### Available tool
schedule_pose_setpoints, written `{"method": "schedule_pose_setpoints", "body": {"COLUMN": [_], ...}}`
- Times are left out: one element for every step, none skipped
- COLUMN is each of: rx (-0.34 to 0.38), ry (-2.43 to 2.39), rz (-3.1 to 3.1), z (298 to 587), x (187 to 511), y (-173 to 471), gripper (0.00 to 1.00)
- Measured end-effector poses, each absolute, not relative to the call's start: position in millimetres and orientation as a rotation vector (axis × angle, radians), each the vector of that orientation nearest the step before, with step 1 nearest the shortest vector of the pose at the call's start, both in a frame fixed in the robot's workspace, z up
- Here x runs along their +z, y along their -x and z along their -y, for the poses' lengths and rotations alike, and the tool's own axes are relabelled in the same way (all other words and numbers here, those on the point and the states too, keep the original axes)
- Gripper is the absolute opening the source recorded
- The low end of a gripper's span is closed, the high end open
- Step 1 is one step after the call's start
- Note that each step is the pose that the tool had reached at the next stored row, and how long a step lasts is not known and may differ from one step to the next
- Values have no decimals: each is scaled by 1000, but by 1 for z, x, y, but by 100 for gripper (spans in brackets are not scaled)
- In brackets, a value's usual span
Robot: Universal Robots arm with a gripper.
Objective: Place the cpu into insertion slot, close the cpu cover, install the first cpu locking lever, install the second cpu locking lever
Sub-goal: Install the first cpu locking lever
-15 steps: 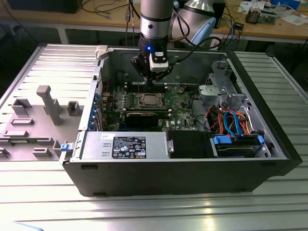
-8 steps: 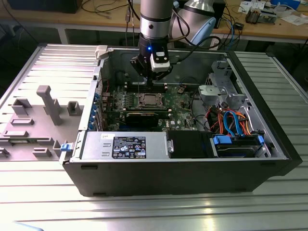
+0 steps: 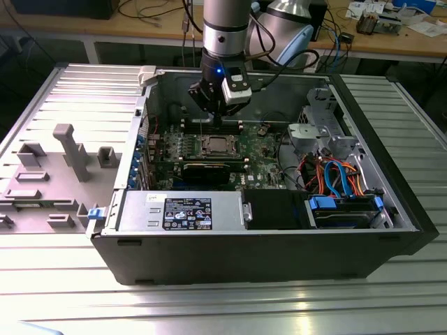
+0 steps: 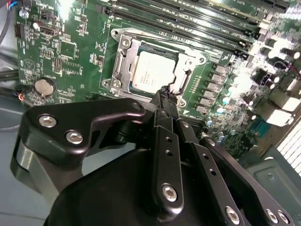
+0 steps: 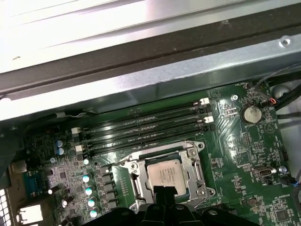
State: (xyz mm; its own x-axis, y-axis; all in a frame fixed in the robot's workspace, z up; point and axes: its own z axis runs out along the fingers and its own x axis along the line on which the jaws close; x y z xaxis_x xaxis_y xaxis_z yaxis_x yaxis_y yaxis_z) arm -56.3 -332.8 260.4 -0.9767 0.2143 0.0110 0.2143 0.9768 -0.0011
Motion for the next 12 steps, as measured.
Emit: {"method": "schedule_pose_setpoints", "body": {"rx": [-6,-11,-14,-14,-14,-14,-14,-15,-15,-15,-15,-15], "ry": [337,336,331,316,309,309,309,309,309,309,309,309], "rz": [3118,3121,3123,3125,3127,3129,3131,3132,3133,3135,3135,3136], "z": [333,333,333,333,333,334,333,333,333,334,333,333], "x": [260,260,260,260,260,261,260,260,260,260,260,260], "y": [59,61,62,63,65,68,70,72,75,77,79,81], "gripper": [11,11,11,11,11,11,11,11,11,11,11,11]}}
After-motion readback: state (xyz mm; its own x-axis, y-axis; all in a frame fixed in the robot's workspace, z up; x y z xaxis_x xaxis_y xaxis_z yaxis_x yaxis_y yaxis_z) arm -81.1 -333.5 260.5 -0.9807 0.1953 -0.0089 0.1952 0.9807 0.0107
